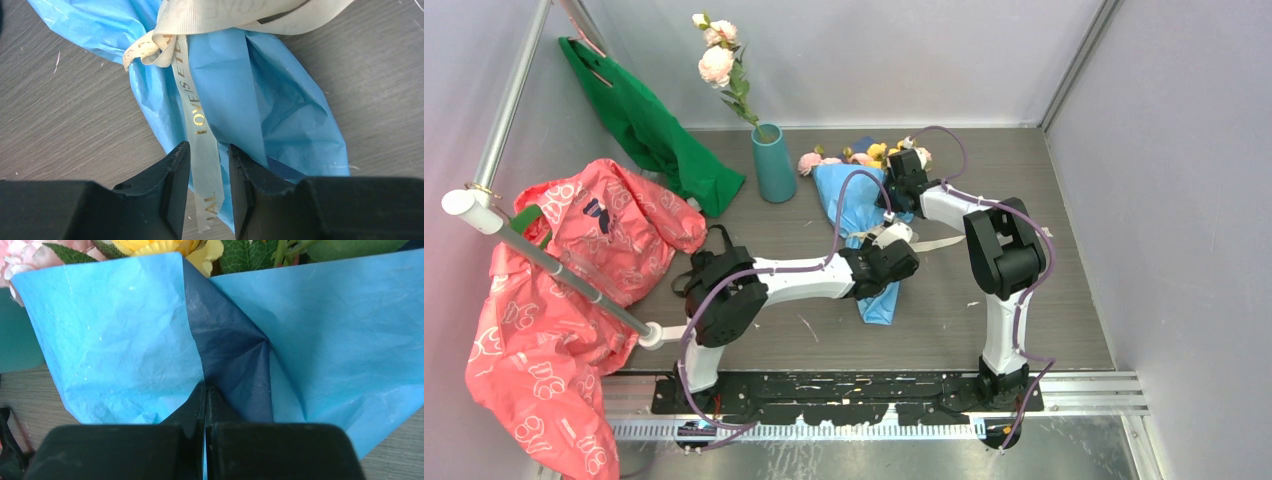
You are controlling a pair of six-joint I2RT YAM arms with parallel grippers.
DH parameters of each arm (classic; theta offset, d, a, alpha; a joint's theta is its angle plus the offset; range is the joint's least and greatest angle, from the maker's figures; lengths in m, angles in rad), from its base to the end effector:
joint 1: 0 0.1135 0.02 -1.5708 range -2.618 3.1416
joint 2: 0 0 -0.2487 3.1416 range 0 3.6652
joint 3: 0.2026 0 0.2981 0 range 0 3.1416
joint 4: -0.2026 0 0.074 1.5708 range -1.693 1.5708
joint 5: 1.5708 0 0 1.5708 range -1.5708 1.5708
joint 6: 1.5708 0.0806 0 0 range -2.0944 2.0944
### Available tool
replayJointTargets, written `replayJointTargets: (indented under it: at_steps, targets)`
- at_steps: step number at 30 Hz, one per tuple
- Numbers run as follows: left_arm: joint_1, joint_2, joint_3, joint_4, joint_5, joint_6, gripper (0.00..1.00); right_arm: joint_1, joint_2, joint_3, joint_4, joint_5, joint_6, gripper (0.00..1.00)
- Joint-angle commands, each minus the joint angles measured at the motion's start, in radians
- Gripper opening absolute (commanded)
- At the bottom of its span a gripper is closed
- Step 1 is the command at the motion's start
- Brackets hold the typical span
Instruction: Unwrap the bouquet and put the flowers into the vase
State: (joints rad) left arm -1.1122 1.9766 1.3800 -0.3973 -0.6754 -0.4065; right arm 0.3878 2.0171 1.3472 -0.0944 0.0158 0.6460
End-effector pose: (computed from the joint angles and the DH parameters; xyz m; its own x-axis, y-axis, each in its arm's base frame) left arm 0.2524 -0.3974 0.1128 -0.5578 0.4328 -0.7082 0.3574 0.8954 0.2657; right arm 0.4681 0.1898 0.0966 -0.7328 0.3509 -0.5830 0.0922 0.9001 0.4258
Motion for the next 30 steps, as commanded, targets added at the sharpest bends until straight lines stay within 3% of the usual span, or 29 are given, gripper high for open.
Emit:
replayJointTargets:
  at_steps: [1, 10, 16, 18, 19, 27, 30]
  targets:
    - [0.065, 0.024, 0.027, 0.062, 0.045, 0.008, 0.36, -0.006, 0.022, 0.005, 0.026, -0.002, 0.001, 0.01]
    - [0.134, 0.045, 0.05, 0.062, 0.079, -0.025, 0.36, -0.01, 0.036, 0.002, 0.025, -0.003, -0.004, 0.01]
    - [0.157, 0.078, 0.044, 0.052, 0.112, -0.025, 0.22, -0.02, 0.032, -0.008, 0.032, -0.002, 0.0, 0.01]
    - [0.157, 0.094, 0.049, 0.039, 0.114, -0.031, 0.03, -0.021, 0.032, -0.009, 0.031, -0.002, -0.001, 0.01]
    - [0.157, 0.098, 0.051, 0.034, 0.116, -0.034, 0.0, -0.021, 0.033, -0.01, 0.031, -0.002, -0.002, 0.01]
    - [0.133, -0.031, 0.026, 0.013, 0.07, -0.01, 0.01, -0.024, 0.042, -0.011, 0.036, -0.039, -0.002, 0.01]
    - [0.115, -0.107, 0.025, -0.014, 0.075, -0.014, 0.12, -0.025, 0.04, -0.008, 0.033, -0.038, -0.003, 0.01]
